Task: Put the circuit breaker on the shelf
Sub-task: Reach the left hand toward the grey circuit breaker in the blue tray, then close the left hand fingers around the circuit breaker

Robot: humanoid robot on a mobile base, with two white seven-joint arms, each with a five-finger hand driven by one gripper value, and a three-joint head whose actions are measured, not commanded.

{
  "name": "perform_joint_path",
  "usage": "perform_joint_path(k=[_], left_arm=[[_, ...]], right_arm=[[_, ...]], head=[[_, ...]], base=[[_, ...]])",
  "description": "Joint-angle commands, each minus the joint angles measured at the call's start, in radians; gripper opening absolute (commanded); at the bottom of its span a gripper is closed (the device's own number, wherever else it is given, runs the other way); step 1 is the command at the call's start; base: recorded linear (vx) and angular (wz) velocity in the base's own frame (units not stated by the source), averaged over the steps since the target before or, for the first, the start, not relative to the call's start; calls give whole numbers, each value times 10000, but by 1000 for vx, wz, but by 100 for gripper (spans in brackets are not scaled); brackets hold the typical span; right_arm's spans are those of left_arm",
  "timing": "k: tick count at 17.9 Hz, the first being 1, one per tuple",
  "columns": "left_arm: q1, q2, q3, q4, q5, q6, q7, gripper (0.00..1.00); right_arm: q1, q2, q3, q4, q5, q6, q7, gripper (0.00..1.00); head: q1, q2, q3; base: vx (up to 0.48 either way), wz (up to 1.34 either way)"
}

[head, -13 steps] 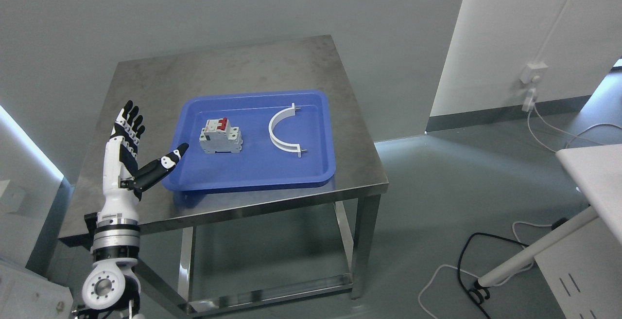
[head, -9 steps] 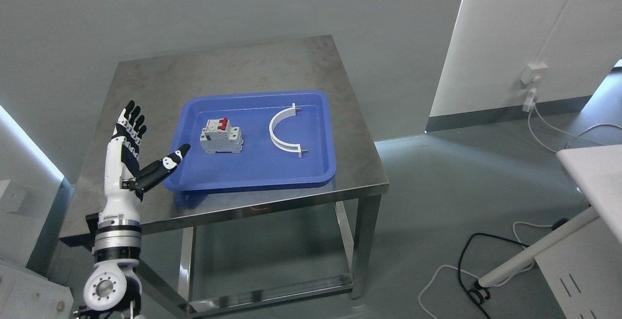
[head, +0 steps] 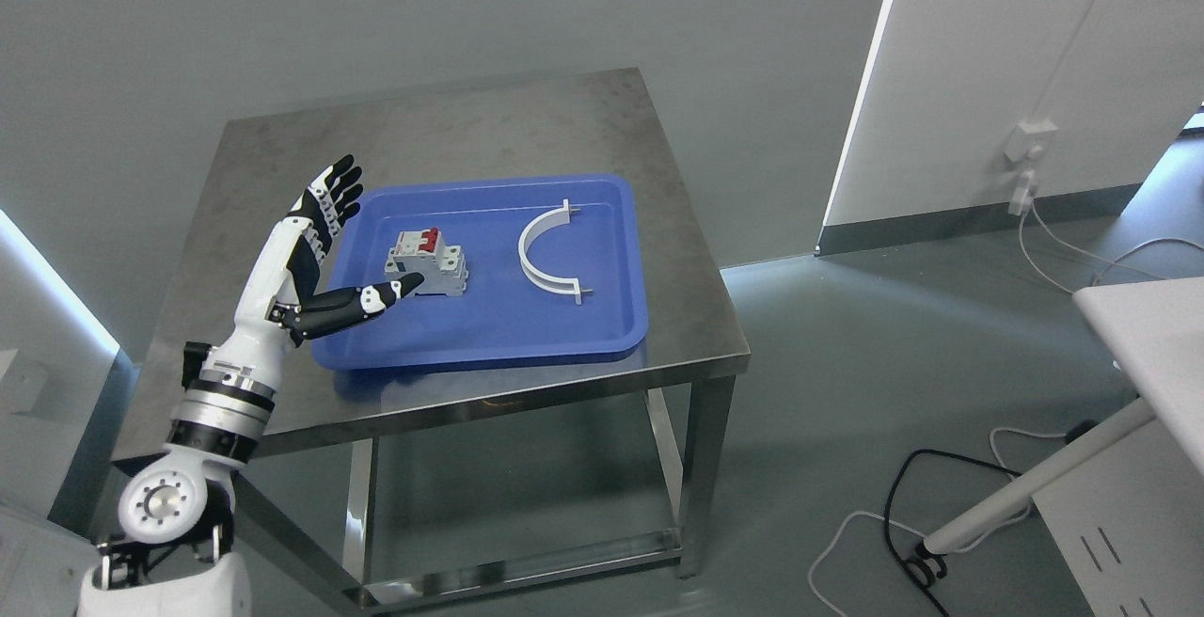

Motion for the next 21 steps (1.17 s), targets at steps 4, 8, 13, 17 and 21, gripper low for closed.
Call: perform_joint_path(k=[4,8,13,17,21], left_arm=[[-1496,1520,-1216,2758,-2934,30,-1531,99],[-1955,676,-1232,3542,-4255,14,-1532,96],[-2476,92,-1263,4277,-5376,30,-1486,84],[-2661,76,-1187,4508,-5653,-184,-1501,69],[-2661,198,-758,5030,-5715,-966,-1516,62]], right_arm=[[0,-175,199,0,0,654,0,100],[0,-175,199,0,0,654,0,100],[0,-175,199,0,0,654,0,100],[0,-175,199,0,0,654,0,100],[0,-175,199,0,0,654,0,100]], head=[[0,0,0],[0,0,0],[0,0,0],[0,0,0],[0,1,0]], base=[[0,0],[0,0],[0,0],[0,0],[0,0]])
